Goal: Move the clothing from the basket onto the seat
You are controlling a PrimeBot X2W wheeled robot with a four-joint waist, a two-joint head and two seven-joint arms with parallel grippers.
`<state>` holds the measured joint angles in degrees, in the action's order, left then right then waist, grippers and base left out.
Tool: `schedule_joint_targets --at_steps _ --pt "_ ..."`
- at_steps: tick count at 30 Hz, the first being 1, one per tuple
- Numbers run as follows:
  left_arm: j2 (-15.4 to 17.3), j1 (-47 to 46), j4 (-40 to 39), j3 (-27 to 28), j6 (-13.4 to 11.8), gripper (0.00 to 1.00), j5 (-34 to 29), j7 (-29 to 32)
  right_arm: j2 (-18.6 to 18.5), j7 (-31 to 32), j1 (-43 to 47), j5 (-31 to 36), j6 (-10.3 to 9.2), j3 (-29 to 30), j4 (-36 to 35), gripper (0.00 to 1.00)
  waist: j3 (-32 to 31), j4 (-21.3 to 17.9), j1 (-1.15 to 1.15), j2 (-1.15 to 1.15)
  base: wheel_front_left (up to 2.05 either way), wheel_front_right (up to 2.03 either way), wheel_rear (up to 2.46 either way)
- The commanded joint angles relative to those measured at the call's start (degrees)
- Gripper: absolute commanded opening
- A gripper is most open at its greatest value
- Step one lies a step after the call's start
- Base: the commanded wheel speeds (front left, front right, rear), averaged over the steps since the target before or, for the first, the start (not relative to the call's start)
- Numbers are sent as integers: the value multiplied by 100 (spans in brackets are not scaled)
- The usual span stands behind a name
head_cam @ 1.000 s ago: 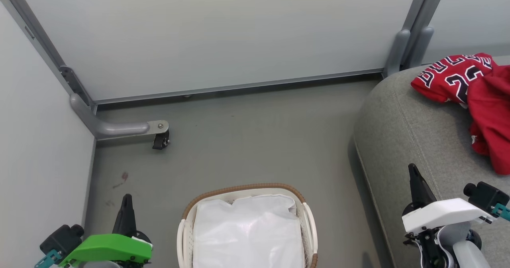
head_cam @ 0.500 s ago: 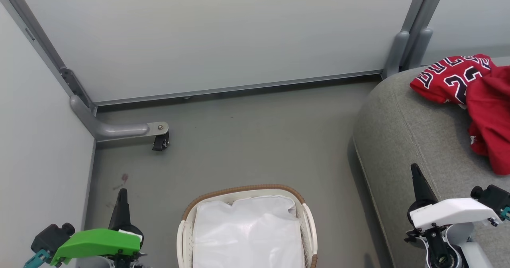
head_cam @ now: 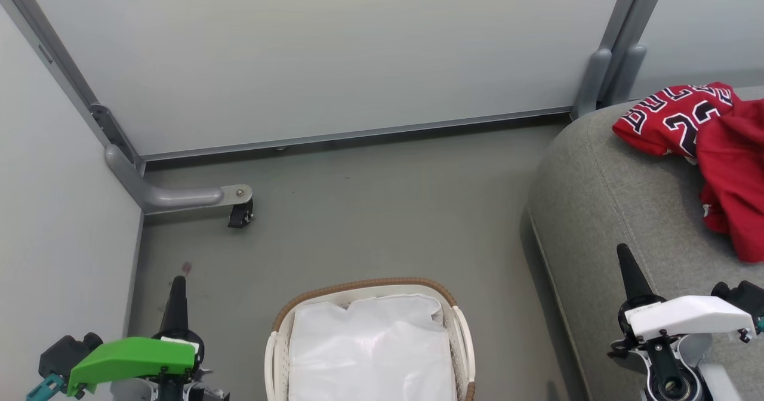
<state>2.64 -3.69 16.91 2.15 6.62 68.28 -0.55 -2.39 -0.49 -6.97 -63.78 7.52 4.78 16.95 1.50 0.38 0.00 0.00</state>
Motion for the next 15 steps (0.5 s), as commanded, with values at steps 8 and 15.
schedule_joint_targets --at_steps 8,15 --pt "27 -166 -115 112 48 0 491 149 -45 145 33 -571 -3 50 -119 0 -19 -5 0 0 0 0 0" --pt "29 -196 -144 167 51 0 806 240 -47 240 40 -946 -3 73 -150 0 -34 -10 0 0 0 0 0"
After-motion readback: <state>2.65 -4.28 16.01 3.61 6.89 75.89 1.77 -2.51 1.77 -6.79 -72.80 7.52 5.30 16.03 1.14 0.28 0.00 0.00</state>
